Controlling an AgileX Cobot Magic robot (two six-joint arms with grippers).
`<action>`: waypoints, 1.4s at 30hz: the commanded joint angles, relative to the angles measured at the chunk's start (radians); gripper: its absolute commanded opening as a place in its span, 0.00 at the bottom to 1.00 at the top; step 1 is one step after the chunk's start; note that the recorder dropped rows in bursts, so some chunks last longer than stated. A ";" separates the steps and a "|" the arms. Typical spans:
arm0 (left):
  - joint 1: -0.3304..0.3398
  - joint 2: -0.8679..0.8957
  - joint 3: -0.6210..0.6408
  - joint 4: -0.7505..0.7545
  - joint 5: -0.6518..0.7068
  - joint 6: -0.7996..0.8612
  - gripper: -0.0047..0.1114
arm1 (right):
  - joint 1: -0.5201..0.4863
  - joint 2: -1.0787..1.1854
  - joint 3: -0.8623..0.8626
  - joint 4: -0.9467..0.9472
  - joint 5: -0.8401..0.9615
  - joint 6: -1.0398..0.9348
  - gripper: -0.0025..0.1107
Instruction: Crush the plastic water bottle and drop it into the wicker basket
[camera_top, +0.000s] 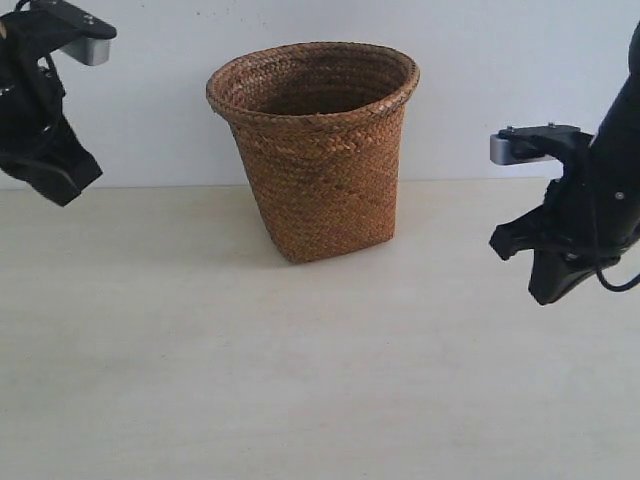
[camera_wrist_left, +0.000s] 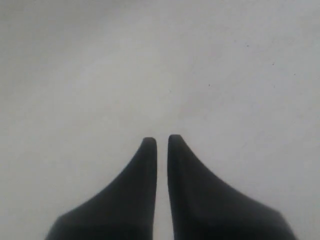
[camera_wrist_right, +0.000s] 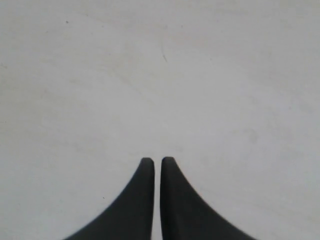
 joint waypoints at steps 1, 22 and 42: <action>0.033 -0.074 0.096 0.008 0.019 -0.057 0.08 | -0.074 -0.057 -0.010 -0.035 0.059 0.015 0.02; 0.081 -0.645 0.666 0.016 -0.420 -0.174 0.08 | -0.167 -0.740 0.451 -0.100 -0.419 0.053 0.02; 0.081 -1.449 1.116 0.013 -0.686 -0.166 0.08 | -0.167 -1.417 0.811 -0.010 -0.729 0.113 0.02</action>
